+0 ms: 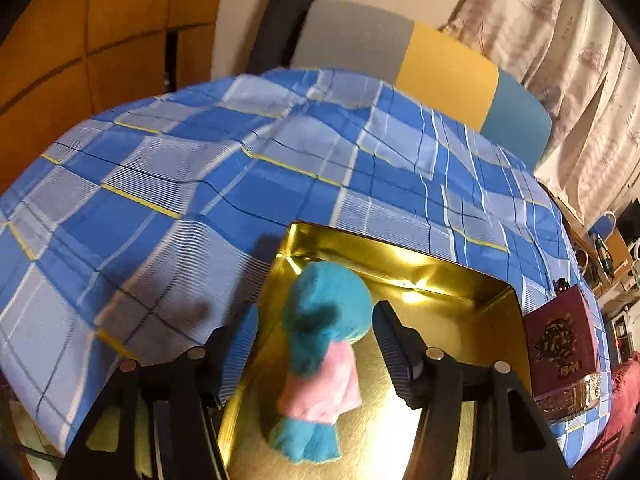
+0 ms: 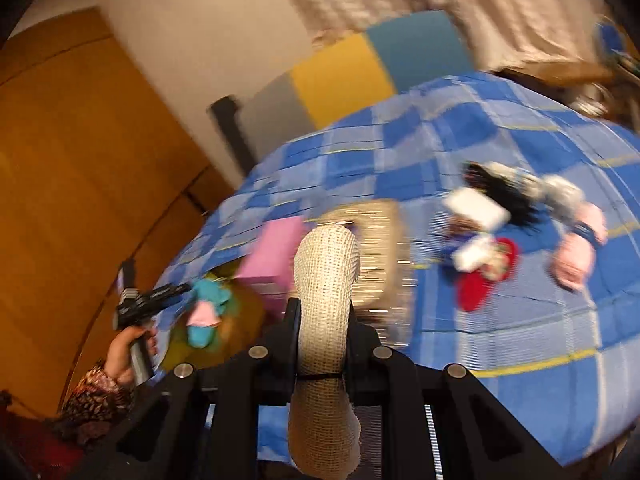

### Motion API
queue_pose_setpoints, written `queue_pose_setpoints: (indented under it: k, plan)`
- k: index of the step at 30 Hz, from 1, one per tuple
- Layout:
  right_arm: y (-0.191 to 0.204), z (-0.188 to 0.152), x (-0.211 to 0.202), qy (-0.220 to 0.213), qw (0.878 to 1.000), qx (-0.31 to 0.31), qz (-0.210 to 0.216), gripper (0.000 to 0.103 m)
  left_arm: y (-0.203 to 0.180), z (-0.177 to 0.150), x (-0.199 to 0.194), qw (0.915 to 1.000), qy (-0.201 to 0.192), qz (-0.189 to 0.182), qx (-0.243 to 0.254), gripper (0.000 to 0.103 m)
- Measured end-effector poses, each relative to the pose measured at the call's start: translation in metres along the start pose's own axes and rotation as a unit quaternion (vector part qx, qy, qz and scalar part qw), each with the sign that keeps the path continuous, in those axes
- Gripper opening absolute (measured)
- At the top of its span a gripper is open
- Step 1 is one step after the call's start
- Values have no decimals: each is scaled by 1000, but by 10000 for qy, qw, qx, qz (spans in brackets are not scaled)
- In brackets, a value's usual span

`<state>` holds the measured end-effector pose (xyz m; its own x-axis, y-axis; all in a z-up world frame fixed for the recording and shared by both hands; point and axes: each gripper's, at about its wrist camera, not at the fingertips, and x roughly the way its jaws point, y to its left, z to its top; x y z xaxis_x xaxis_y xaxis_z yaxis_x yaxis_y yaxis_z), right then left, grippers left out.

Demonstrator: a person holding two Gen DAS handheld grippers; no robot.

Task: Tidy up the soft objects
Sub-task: 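Carry the doll into the gold tray with the left tool while the right tool carries the beige cloth, then lower the beige cloth into the tray beside the doll and open the right tool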

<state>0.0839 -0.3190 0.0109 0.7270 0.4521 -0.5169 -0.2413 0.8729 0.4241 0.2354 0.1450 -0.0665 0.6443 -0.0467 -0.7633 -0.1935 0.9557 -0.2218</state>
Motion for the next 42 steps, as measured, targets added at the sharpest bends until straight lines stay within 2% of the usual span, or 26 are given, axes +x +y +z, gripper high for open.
queue_pose_setpoints:
  k: [5, 9, 13, 15, 22, 25, 29, 33, 34, 36, 38, 39, 42]
  plan:
    - [59, 4, 44, 426, 9965, -330, 634, 18, 5, -20, -25, 9997, -132, 116, 151, 60]
    - [99, 5, 100, 899, 9916, -537, 753, 18, 3, -40, -38, 9995, -141, -35, 291, 60]
    - [132, -2, 170, 1412, 9856, -746, 559, 18, 1, -58, -51, 9989, -206, -174, 371, 60]
    - [139, -5, 203, 1651, 9824, -630, 602, 18, 0, -64, -54, 9986, -244, -151, 443, 60]
    - [149, -6, 312, 2067, 9779, -147, 261, 18, 14, -71, -56, 9991, -266, -77, 327, 60]
    - [151, -8, 343, 2159, 9764, -25, 46, 18, 20, -71, -56, 9993, -264, -92, 253, 60]
    - [155, -6, 372, 2125, 9770, -11, -185, 19, 30, -70, -55, 9996, -249, -90, 57, 60]
    - [162, 1, 390, 2000, 9793, -47, -314, 23, 37, -68, -54, 9996, -234, -114, -106, 60]
    - [163, 4, 393, 1955, 9801, -71, -343, 26, 38, -68, -54, 9996, -240, -106, -134, 60]
    - [164, 8, 395, 1852, 9816, -120, -447, 46, 40, -68, -54, 9995, -216, -118, -171, 60]
    - [163, 12, 391, 1744, 9833, -57, -512, 49, 39, -69, -54, 9995, -235, -102, -185, 60]
    - [163, 14, 386, 1687, 9848, -37, -402, 49, 38, -69, -54, 9995, -228, -97, -177, 60]
    - [168, 13, 371, 1583, 9862, -221, -429, 51, 35, -70, -54, 9994, -235, -170, -175, 60]
